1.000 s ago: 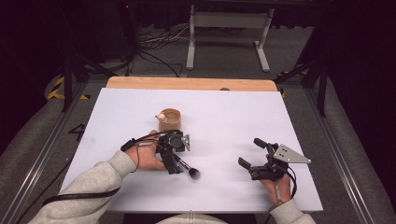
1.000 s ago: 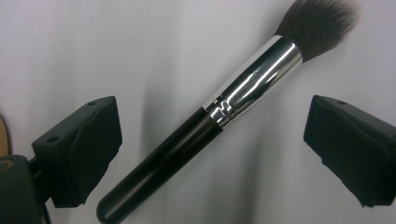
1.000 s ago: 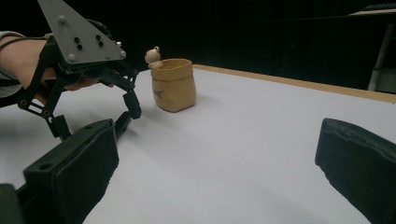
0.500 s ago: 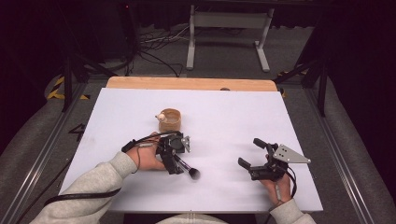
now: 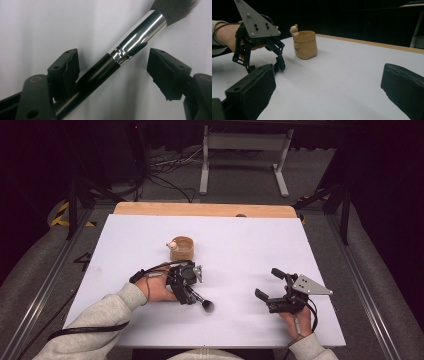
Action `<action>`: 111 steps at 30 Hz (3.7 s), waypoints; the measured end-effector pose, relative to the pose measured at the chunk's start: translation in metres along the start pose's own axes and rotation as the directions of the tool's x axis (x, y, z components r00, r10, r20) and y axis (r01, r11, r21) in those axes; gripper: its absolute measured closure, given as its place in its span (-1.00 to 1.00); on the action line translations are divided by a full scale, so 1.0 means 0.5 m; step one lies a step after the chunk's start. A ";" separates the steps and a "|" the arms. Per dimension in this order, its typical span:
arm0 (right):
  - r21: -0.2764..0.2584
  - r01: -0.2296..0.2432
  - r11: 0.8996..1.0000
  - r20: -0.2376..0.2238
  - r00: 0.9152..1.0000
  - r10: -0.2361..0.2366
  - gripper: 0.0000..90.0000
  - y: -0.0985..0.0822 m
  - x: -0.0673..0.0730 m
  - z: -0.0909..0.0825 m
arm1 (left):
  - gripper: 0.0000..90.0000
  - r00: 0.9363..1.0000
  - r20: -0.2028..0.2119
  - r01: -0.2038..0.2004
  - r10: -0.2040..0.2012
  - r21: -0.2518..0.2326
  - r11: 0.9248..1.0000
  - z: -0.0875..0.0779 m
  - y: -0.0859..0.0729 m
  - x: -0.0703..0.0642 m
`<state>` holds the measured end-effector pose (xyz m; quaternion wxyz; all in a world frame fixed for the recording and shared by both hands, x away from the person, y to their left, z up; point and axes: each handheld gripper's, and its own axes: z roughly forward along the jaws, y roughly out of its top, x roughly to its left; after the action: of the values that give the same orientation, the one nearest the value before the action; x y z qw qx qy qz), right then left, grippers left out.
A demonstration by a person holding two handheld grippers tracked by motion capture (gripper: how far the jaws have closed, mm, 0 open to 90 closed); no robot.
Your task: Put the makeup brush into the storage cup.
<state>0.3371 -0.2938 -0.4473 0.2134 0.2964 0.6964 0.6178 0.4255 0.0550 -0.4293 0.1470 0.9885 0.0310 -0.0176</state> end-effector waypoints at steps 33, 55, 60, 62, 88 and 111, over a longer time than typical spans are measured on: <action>0.000 0.004 1.000 0.005 1.000 -0.004 -1.00 -0.001 -0.001 0.000 | 0.65 0.998 -0.016 -0.061 0.062 0.038 0.997 -0.012 0.002 -0.013; 0.000 0.000 1.000 0.005 1.000 0.000 -1.00 -0.001 -0.002 0.001 | 0.66 0.997 -0.069 -0.044 0.031 -0.199 0.979 -0.098 0.003 -0.024; 0.000 -0.001 1.000 0.005 1.000 0.001 -1.00 -0.001 -0.002 0.001 | 0.65 0.997 -0.076 -0.041 0.021 -0.271 0.962 -0.117 0.004 -0.027; 0.002 -0.003 1.000 0.005 1.000 0.003 -1.00 -0.002 -0.002 0.001 | 0.66 0.997 -0.080 -0.041 0.019 -0.284 0.958 -0.123 0.004 -0.028; -0.001 -0.007 1.000 -0.001 1.000 0.007 -1.00 -0.001 -0.002 0.000 | 0.65 0.995 -0.051 0.038 -0.085 -0.591 0.805 -0.167 -0.040 -0.003; -0.001 -0.006 1.000 -0.006 1.000 0.006 -1.00 -0.001 -0.002 0.000 | 0.65 0.986 -0.051 0.059 -0.158 -0.780 0.623 -0.169 -0.066 0.014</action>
<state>0.3379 -0.2944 -0.4479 0.2096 0.2967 0.6956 0.6198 0.4324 0.1114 -0.3583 0.5543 0.8246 0.1036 0.0452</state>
